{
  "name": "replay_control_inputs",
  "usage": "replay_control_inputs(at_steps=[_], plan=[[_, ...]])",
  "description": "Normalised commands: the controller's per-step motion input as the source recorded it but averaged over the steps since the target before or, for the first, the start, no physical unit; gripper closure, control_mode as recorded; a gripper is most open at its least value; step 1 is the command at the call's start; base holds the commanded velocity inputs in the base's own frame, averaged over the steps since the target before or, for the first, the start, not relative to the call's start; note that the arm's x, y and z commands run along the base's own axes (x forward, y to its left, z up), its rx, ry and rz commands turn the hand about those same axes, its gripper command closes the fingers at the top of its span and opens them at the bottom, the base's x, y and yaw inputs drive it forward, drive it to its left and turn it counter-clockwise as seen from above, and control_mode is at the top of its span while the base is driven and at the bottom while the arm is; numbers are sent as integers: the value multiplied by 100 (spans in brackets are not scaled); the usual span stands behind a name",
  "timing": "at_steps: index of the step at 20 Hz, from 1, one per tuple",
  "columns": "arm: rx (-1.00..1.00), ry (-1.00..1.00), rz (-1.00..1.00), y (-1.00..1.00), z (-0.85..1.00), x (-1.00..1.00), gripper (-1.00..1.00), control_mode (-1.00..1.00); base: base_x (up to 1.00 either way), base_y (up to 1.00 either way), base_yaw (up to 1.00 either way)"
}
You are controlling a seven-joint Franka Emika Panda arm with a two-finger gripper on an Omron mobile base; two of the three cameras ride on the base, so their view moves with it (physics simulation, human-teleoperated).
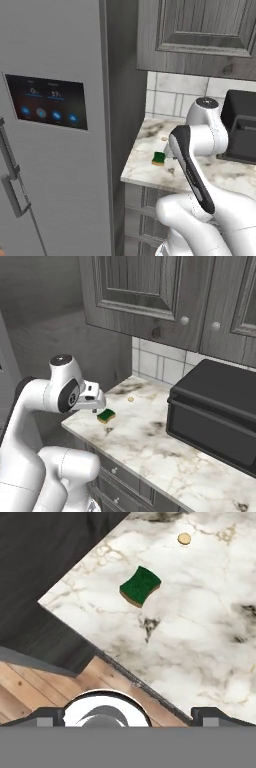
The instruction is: Place the sponge inside the microwave to prepare for sanitizing.
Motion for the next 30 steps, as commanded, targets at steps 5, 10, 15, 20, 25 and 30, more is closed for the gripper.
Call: replay_control_inputs(at_steps=[5, 10, 15, 20, 25, 30], plan=[[0, -8, -2, 3, -39, 59, -100, -100, 0, 0, 0], [0, 0, -10, 3, -28, 58, -100, -100, 0, 0, 0], [4, 17, -10, 0, -7, 44, -100, -100, 0, 0, 0], [15, 10, -11, 0, -5, 36, -100, -100, 0, 0, 0], [8, 2, -24, 0, -27, 32, -100, -100, 0, 0, 0], [-3, 0, -31, 0, -51, 12, -100, -100, 0, 0, 0]])
